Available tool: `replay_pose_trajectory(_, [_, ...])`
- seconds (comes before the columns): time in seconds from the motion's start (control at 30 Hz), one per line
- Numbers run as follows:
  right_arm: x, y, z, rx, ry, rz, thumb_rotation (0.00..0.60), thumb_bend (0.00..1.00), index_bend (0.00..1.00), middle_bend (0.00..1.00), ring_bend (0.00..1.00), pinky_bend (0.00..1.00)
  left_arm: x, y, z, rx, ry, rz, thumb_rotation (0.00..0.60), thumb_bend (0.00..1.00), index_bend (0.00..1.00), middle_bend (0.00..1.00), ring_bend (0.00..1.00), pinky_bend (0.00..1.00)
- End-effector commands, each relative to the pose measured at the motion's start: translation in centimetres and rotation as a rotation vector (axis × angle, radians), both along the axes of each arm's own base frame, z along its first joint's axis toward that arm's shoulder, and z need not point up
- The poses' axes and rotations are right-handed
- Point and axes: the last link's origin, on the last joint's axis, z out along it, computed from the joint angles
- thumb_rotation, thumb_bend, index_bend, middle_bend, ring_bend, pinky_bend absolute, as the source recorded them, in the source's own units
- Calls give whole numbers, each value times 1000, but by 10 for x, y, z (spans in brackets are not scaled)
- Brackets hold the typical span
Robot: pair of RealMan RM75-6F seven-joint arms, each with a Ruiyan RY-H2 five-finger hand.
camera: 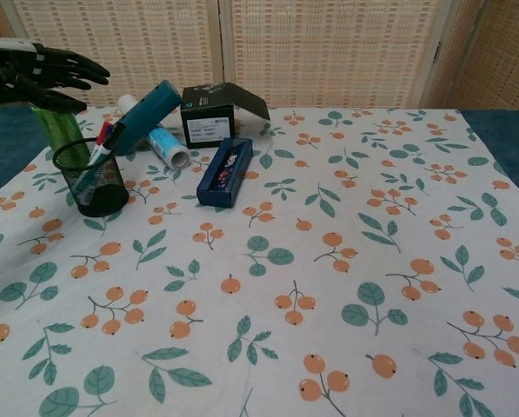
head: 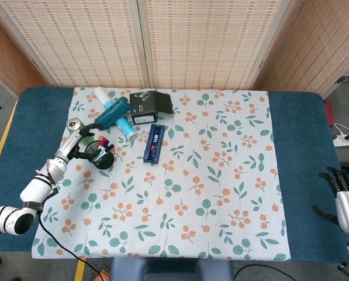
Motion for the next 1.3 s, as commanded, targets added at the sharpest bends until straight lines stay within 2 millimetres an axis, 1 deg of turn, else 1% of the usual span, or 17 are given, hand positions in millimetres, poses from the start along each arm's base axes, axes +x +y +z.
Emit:
replay_pose_trajectory(0.03, [0,0,-1,4,-2,0,600,43,252,130,142,203,2,-7,9,58,52,-46,600,344,236,104,19,145])
replay_pose_trajectory(0.07, [0,0,-1,6,-3,0,600,44,252,130,142,203,2,-11,14,94,95,-70,600,344,236,112,20,148])
replay_pose_trajectory(0.17, [-1,0,0,5,-9,1,600,43,252,131,142,203,2,-37,31,280,308,-160,600,345,237,144,38,172])
replay_pose_trajectory(0.2, [-1,0,0,5,-11,2,600,43,252,130,142,203,2,-52,36,361,402,-179,600,345,241,151,45,182])
replay_pose_trajectory(0.27, [-1,0,-1,10,-15,2,600,43,252,130,142,203,2,-77,42,469,539,-200,600,345,249,162,55,194])
replay_pose_trajectory(0.3, [-1,0,-1,12,-18,3,600,43,251,130,142,203,-1,-95,44,524,622,-204,600,344,252,164,57,196])
replay_pose_trajectory(0.4, [0,-1,-2,20,-26,7,600,43,249,130,142,203,-13,-130,47,607,781,-215,600,340,254,162,68,197])
replay_pose_trajectory(0.5, [0,-1,-3,22,-27,9,600,43,247,130,142,203,-16,-138,48,622,808,-215,600,339,254,147,72,198])
replay_pose_trajectory(0.57, [1,-1,-4,30,-30,14,600,43,243,130,142,203,-29,-157,48,640,867,-201,600,339,248,118,74,197])
replay_pose_trajectory(0.6, [2,-1,-6,36,-34,21,600,43,242,130,142,203,-53,-178,47,599,920,-146,600,339,243,106,74,194])
replay_pose_trajectory(0.63, [2,-1,-5,35,-36,22,600,43,242,131,142,203,-63,-185,48,587,927,-125,600,339,240,105,74,190])
replay_pose_trajectory(0.7, [3,0,-5,35,-37,23,600,44,242,130,142,203,-82,-194,48,556,931,-85,600,339,236,106,74,186])
replay_pose_trajectory(0.8, [3,0,-6,41,-36,21,600,43,242,130,143,203,-103,-202,48,519,938,-34,600,339,225,105,71,176])
replay_pose_trajectory(0.93, [4,-1,-8,48,-34,22,600,44,242,130,142,203,-121,-209,46,493,935,4,600,340,211,101,66,167])
replay_pose_trajectory(1.07, [4,-1,-8,48,-30,21,600,44,242,130,142,203,-124,-208,45,508,936,10,600,340,211,98,66,167])
replay_pose_trajectory(1.3, [4,0,-7,45,-28,22,600,43,242,130,142,203,-114,-199,39,529,894,4,600,340,211,92,66,167])
